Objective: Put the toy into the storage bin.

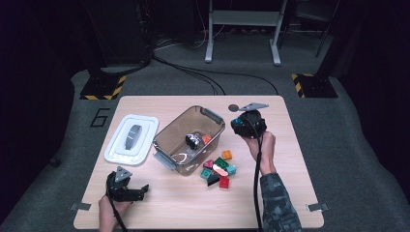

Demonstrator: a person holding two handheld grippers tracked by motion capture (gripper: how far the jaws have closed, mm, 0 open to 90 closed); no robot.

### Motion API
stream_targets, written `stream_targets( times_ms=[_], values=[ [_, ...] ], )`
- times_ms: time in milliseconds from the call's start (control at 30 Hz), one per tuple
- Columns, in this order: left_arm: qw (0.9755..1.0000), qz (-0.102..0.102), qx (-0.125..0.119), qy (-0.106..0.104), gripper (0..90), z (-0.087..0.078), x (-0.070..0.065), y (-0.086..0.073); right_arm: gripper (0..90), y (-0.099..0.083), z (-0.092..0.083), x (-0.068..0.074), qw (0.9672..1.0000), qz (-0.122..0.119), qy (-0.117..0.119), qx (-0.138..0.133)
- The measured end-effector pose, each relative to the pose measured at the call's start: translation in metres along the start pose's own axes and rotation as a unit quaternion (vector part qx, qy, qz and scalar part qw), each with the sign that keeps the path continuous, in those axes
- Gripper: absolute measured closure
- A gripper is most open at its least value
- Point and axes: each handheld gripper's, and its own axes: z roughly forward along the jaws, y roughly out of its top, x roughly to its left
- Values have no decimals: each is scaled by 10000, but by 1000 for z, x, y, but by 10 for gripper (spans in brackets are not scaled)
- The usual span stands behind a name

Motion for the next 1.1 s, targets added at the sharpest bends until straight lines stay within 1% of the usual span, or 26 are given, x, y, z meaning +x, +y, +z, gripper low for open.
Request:
stream_targets(
  times_ms=[67, 100, 133, 267, 333, 400, 433, 467, 533, 567, 600, 667, 733, 767, 833, 867, 933, 1100],
  values=[
    [10000, 0, -4, 2, 11, 0, 0, 0, 585, 6, 2, 1, 10000, -6, -11, -8],
    [10000, -2, -5, 0, 11, 0, 0, 0, 585, 9, 3, 2, 10000, -30, 26, -16],
    [10000, 1, -4, -1, 11, 0, 0, 0, 585, 12, 4, 4, 10000, -75, 2, -39],
    [10000, 2, 3, -1, 11, 0, 0, 0, 584, 23, 7, 11, 9998, -191, 84, -68],
    [10000, 2, 5, -1, 10, 0, 0, 0, 584, 28, 10, 17, 9994, -285, 165, -91],
    [10000, 2, 4, -2, 11, 0, 0, 0, 584, 34, 13, 25, 9989, -348, 305, -29],
    [10000, 2, 2, -2, 11, 0, 0, 0, 584, 36, 15, 30, 9984, -445, 343, -12],
    [10000, 1, 1, -2, 11, 0, 0, 0, 584, 37, 17, 33, 9981, -484, 379, 2],
    [10000, 3, 4, -1, 11, 0, 0, 0, 584, 38, 20, 39, 9971, -595, 464, 66],
    [10000, 2, 4, -2, 11, 0, 0, 0, 584, 38, 22, 43, 9967, -599, 517, 165],
    [10000, 1, 2, -2, 11, 0, 0, 0, 583, 38, 25, 45, 9962, -644, 564, 154],
    [10000, 3, 3, -1, 11, 0, 0, 0, 583, 37, 30, 49, 9950, -728, 636, 249],
    [10000, 2, 3, -2, 11, 0, 0, 0, 583, 36, 33, 51, 9939, -740, 719, 392],
    [10000, 1, 3, -1, 11, 0, 0, 0, 582, 35, 34, 53, 9936, -755, 735, 417],
    [10000, 2, 1, -2, 11, 0, 0, 0, 582, 34, 37, 54, 9923, -785, 810, 510],
    [10000, 2, 2, -2, 11, 0, 0, 0, 582, 33, 37, 53, 9917, -863, 809, 509],
    [10000, 2, 3, -1, 11, 0, 0, 0, 581, 32, 38, 54, 9913, -821, 836, 607],
    [10000, 3, -3, -1, 11, 0, 0, 0, 576, 30, 38, 53, 9887, -967, 888, 721]
  ],
)
